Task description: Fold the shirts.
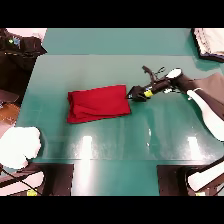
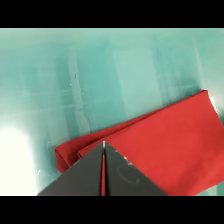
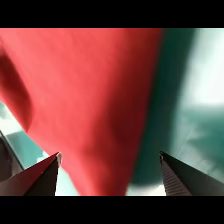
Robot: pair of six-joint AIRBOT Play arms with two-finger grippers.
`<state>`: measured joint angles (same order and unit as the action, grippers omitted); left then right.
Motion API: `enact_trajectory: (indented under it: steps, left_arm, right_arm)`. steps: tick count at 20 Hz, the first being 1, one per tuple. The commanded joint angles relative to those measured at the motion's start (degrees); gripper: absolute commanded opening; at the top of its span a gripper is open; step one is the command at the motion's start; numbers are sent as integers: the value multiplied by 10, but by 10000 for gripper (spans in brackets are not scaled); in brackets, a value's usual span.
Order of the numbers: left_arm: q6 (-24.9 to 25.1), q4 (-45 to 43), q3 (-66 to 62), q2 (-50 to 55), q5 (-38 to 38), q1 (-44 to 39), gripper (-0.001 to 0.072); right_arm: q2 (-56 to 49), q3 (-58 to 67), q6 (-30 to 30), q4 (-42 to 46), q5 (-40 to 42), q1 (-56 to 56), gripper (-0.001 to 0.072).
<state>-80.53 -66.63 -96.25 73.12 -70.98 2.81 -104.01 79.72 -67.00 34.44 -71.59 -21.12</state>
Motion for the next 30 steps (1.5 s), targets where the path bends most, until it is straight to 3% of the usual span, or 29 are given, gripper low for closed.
enact_trajectory:
  steps: [1, 2, 3, 6, 7, 14, 20, 26, 30]
  left_arm:
    - [1, 0, 0, 0, -1, 0, 24]
    - [1, 0, 0, 0, -2, 0, 24]
    - [1, 0, 0, 0, -2, 0, 25]
    - [11, 0, 0, 0, -3, 0, 25]
    - [10, 0, 0, 0, -6, 0, 25]
    - [11, 40, 0, 0, -7, -28, 24]
    - [15, 40, 0, 3, 66, -141, 24]
    - [15, 40, 0, 28, 100, -214, 25]
    - [14, 41, 0, 41, 100, -232, 24]
  right_arm:
    - [-66, 54, 0, -27, 0, -48, 709]
    - [-83, 70, -1, -38, 1, -62, 707]
    - [-99, 87, -1, -42, -2, -74, 652]
    - [-120, 117, 0, -44, -5, -91, 149]
    - [-118, 122, 0, -44, -5, -91, 30]
    - [7, 153, -20, -40, -10, 30, 14]
    - [129, 153, -71, 104, -10, 231, 15]
    - [146, 153, -70, 107, 31, 401, 14]
    - [146, 159, -65, 106, 75, 456, 14]
